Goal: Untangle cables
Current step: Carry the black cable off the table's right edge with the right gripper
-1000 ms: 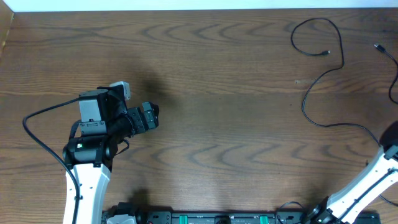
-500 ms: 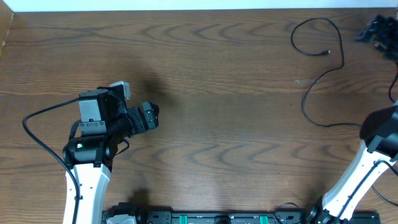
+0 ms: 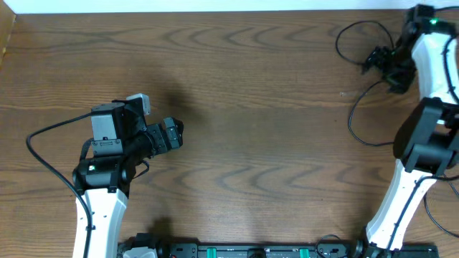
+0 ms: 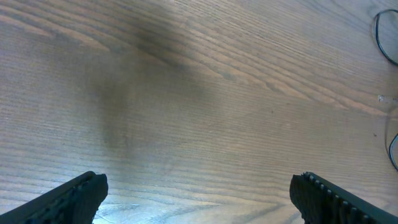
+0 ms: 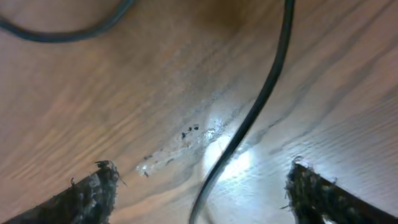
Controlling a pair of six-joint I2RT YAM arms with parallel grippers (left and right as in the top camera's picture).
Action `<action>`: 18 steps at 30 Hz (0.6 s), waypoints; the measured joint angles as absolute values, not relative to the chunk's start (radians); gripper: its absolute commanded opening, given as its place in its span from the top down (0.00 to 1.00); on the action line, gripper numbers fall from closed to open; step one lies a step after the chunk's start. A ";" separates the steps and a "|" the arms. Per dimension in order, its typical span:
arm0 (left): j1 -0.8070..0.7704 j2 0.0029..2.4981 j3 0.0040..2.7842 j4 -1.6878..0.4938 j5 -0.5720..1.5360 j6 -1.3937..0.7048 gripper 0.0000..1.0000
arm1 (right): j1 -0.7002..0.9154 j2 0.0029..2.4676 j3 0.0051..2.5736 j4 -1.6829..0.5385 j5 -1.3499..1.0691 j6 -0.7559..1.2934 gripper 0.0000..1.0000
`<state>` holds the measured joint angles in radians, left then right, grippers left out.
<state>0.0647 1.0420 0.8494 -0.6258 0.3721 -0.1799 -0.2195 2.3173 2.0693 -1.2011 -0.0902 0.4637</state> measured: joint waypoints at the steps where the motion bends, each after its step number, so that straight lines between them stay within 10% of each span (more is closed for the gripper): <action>1: 0.065 1.042 0.849 -0.626 0.372 -0.179 0.02 | -0.211 2.317 2.043 -1.185 -0.084 0.476 0.63; 6: 0.065 1.042 0.849 -0.626 0.372 -0.180 0.02 | -0.190 2.317 1.993 -1.154 -0.071 0.511 0.99; 18: 0.065 1.042 0.849 -0.626 0.372 -0.180 0.02 | -0.196 2.317 2.007 -1.167 -0.070 0.516 0.99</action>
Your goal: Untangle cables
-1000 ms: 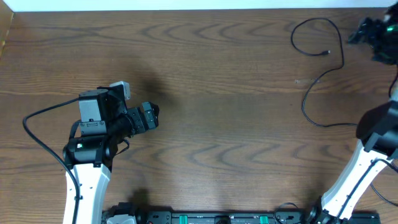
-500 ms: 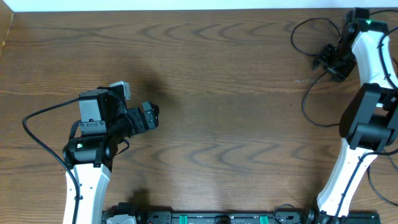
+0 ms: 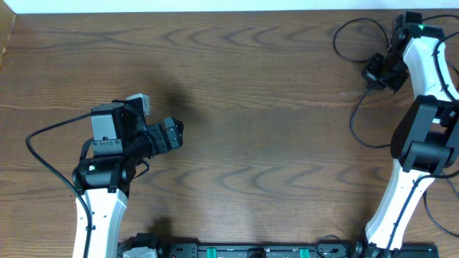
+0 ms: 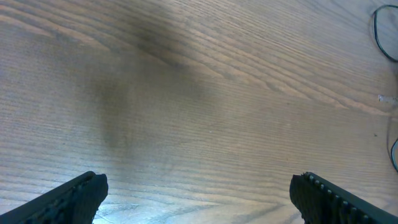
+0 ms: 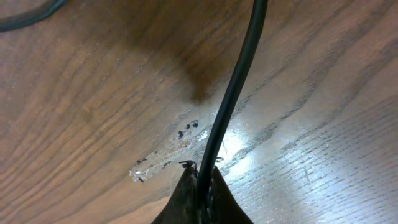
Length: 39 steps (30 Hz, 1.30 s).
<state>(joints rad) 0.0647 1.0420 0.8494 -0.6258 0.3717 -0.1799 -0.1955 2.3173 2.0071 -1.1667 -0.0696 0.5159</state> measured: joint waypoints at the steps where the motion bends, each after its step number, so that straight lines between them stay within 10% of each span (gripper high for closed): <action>1: 0.065 1.042 0.849 -0.626 0.372 -0.179 0.02 | -0.198 2.317 2.019 -1.169 -0.070 0.515 0.99; 39: 0.065 1.042 0.849 -0.626 0.372 -0.179 0.02 | -0.905 1.900 2.379 -1.185 0.201 0.462 0.99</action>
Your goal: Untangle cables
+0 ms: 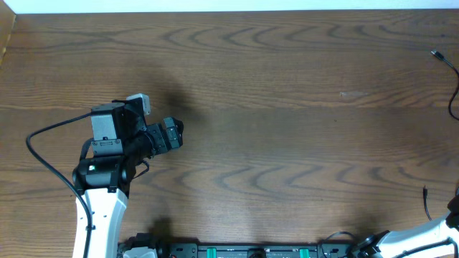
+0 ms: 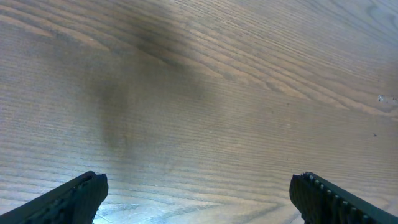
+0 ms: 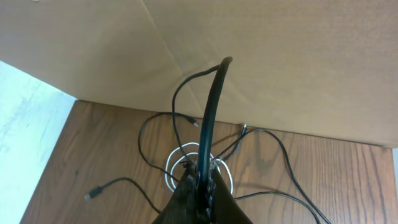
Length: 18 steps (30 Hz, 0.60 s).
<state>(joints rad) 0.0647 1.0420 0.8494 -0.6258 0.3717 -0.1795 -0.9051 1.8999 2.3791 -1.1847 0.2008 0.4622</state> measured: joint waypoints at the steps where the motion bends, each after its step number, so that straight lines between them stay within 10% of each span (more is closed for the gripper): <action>1: 0.065 1.042 0.849 -0.626 0.372 -0.179 0.02 | -0.905 1.900 2.379 -1.185 0.198 0.462 0.99; 7: 0.065 1.042 0.849 -0.626 0.372 -0.180 0.02 | -0.905 1.901 2.379 -1.184 0.190 0.462 0.98; 10: 0.065 1.042 0.849 -0.625 0.372 -0.179 0.02 | -0.902 1.908 2.379 -1.185 0.189 0.466 0.68; 13: 0.065 1.042 0.849 -0.625 0.372 -0.179 0.01 | -0.902 1.921 2.379 -1.185 0.179 0.457 0.01; 18: 0.065 1.042 0.849 -0.625 0.372 -0.179 0.02 | -0.902 1.948 2.379 -1.200 0.157 0.453 0.01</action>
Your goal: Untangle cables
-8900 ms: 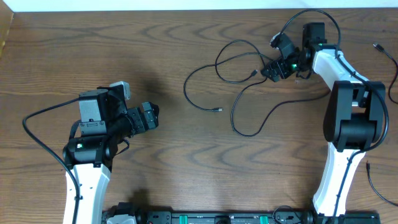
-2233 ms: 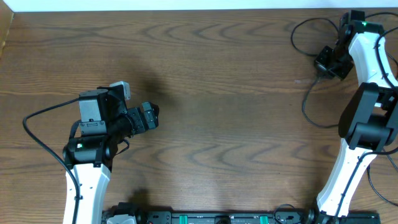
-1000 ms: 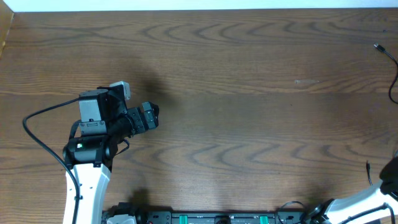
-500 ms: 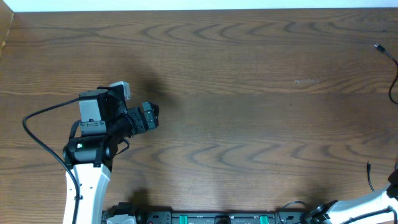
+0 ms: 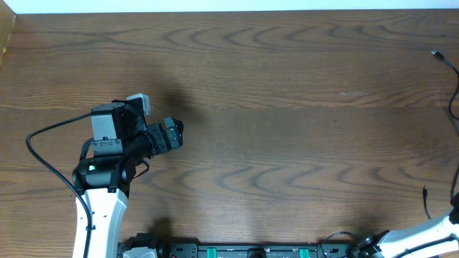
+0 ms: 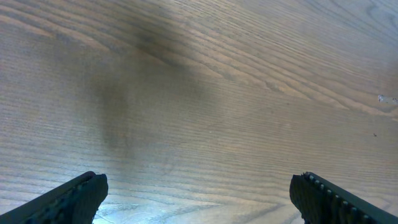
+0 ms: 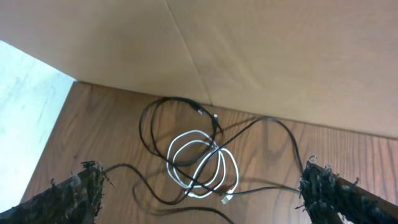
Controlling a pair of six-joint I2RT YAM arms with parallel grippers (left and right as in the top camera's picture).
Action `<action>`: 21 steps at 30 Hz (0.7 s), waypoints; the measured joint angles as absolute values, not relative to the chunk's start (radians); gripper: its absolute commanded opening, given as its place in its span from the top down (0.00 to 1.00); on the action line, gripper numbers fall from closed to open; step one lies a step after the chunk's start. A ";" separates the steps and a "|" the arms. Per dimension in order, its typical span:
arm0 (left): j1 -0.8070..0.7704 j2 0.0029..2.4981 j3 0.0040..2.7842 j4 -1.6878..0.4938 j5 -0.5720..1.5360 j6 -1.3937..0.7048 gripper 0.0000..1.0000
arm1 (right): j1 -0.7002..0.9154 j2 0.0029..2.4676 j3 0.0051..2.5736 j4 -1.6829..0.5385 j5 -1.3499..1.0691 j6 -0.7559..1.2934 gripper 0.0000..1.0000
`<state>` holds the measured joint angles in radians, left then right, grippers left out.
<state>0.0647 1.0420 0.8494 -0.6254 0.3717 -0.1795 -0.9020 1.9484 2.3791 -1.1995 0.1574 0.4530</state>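
In the right wrist view a coiled white cable (image 7: 200,163) lies tangled with several black cables (image 7: 149,121) on a wooden surface beside a cardboard wall. My right gripper (image 7: 202,171) hangs open above that pile with nothing between its fingers. The overhead view does not show the right gripper; only a black cable strand (image 5: 453,93) with a connector (image 5: 435,54) shows at the table's right edge. At the left of the table my left gripper (image 5: 172,134) is open over bare wood (image 6: 199,180), far from any cable.
A brown cardboard wall (image 7: 261,56) stands behind the cable pile, and a white area (image 7: 25,99) lies to its left. The right arm's white link (image 5: 430,231) shows at the lower right corner. The left arm's own black lead (image 5: 50,168) loops beside it.
My right gripper was shut on a black cable held up over the pile. Now it is open and that cable lies down among the others. The left arm has not moved.
My right gripper stood open around a black cable at the table's far right, then shut on it. Then it held the cable over a pile past the right edge, with most cables gone from the overhead view. Now it is open.
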 measured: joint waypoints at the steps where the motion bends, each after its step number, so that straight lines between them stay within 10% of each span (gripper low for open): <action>1: 0.065 1.042 0.849 -0.626 0.372 -0.179 0.02 | -0.902 1.953 2.379 -1.203 0.153 0.453 0.01; 21: 0.065 1.042 0.849 -0.625 0.372 -0.179 0.02 | -0.803 1.959 2.377 -1.318 -0.226 0.316 0.01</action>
